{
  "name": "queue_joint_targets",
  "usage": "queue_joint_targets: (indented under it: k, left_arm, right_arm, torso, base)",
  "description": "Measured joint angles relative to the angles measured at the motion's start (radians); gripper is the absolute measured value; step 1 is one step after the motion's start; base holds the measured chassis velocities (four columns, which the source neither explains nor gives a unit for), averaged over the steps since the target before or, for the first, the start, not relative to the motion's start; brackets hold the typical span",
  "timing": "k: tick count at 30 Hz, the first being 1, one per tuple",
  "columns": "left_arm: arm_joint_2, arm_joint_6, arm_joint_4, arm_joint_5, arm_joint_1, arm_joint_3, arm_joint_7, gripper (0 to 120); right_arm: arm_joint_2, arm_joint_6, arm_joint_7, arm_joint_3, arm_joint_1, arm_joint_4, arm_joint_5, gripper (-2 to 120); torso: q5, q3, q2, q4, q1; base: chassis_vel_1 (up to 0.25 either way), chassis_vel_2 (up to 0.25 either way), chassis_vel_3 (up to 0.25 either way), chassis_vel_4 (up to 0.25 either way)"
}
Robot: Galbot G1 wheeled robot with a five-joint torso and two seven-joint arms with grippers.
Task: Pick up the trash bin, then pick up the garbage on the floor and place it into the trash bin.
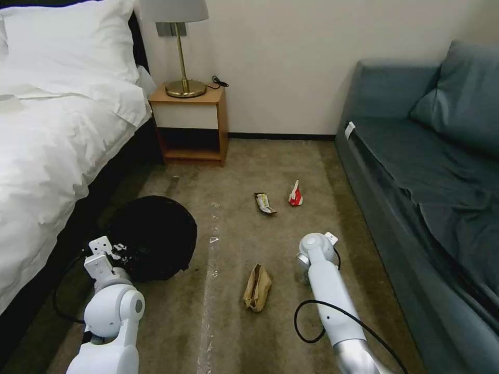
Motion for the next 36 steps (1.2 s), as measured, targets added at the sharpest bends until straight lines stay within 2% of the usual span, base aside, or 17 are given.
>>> queue_joint_targets:
  k: [4,11,20,24,25,27,28,29,30,32,33,36]
  left_arm:
    - [-0.006,-0.002,0.000,0.006,0.002,0.006,-0.002,2]
    - [0.007,0.001,0.006,0.005,-0.021,0.048,-0.003,2]
    - [0.010,0.003,-0.007,0.008,-0.005,0.047,-0.009,2]
    - [0.002,0.006,-0.011,0.013,-0.005,0.051,-0.013,2]
    - [0.002,0.006,-0.011,0.013,-0.005,0.051,-0.013,2]
    - [-0.002,0.006,-0.012,0.018,-0.005,0.051,-0.014,2]
    - [-0.002,0.006,-0.012,0.018,-0.005,0.051,-0.014,2]
    - [-0.003,0.006,-0.015,0.020,-0.002,0.051,-0.014,2]
    - [-0.003,0.006,-0.015,0.020,-0.002,0.051,-0.014,2]
    - [-0.003,0.006,-0.017,0.021,0.000,0.050,-0.015,2]
    - [-0.003,0.006,-0.017,0.021,0.000,0.050,-0.015,2]
    - [-0.002,0.006,-0.018,0.022,0.000,0.049,-0.015,2]
  right_arm:
    - [0.000,0.005,-0.009,0.033,0.006,-0.013,-0.002,100]
    - [-0.001,0.012,-0.065,0.134,-0.009,-0.019,-0.006,100]
    - [-0.001,0.009,-0.144,0.152,-0.006,-0.040,-0.001,100]
    - [-0.002,0.033,-0.193,0.152,-0.004,-0.078,-0.021,88]
    - [-0.002,0.033,-0.193,0.152,-0.004,-0.078,-0.021,88]
    - [-0.002,0.042,-0.216,0.150,-0.004,-0.093,-0.031,78]
    - [-0.002,0.042,-0.216,0.150,-0.004,-0.093,-0.031,78]
    - [-0.002,0.053,-0.238,0.147,-0.003,-0.104,-0.043,70]
    - [-0.002,0.053,-0.238,0.147,-0.003,-0.104,-0.043,70]
    - [-0.002,0.063,-0.259,0.146,-0.002,-0.116,-0.055,59]
    - [-0.002,0.063,-0.259,0.146,-0.002,-0.116,-0.055,59]
    - [-0.002,0.070,-0.278,0.143,-0.005,-0.122,-0.070,43]
  torso:
    - [-0.0001,0.000,0.000,0.0001,0.000]
    - [0.0000,0.000,0.000,-0.0004,0.000]
    - [0.0001,0.000,0.000,0.0001,0.000]
    - [0.0000,0.000,0.000,0.0000,0.000]
    - [0.0000,0.000,0.000,0.0000,0.000]
    - [-0.0001,0.000,0.000,0.0000,0.000]
    - [-0.0001,0.000,0.000,0.0000,0.000]
    - [-0.0001,0.000,0.000,0.0000,0.000]
    - [-0.0001,0.000,0.000,0.0000,0.000]
    - [-0.0001,0.000,0.000,0.0000,0.000]
    - [-0.0001,0.000,0.000,0.0000,0.000]
    - [-0.0001,0.000,0.000,0.0000,0.000]
  base:
    - [0.000,0.000,0.000,0.000]
    - [0.000,0.000,0.000,0.000]
    - [0.000,0.000,0.000,0.000]
    - [0.000,0.000,0.000,0.000]
    - [0.000,0.000,0.000,0.000]
    - [0.000,0.000,0.000,0.000]
    - [0.000,0.000,0.000,0.000]
    - [0.000,0.000,0.000,0.000]
    - [0.000,0.000,0.000,0.000]
    - [0.000,0.000,0.000,0.000]
    - [0.000,0.000,0.000,0.000]
    - [0.000,0.000,0.000,0.000]
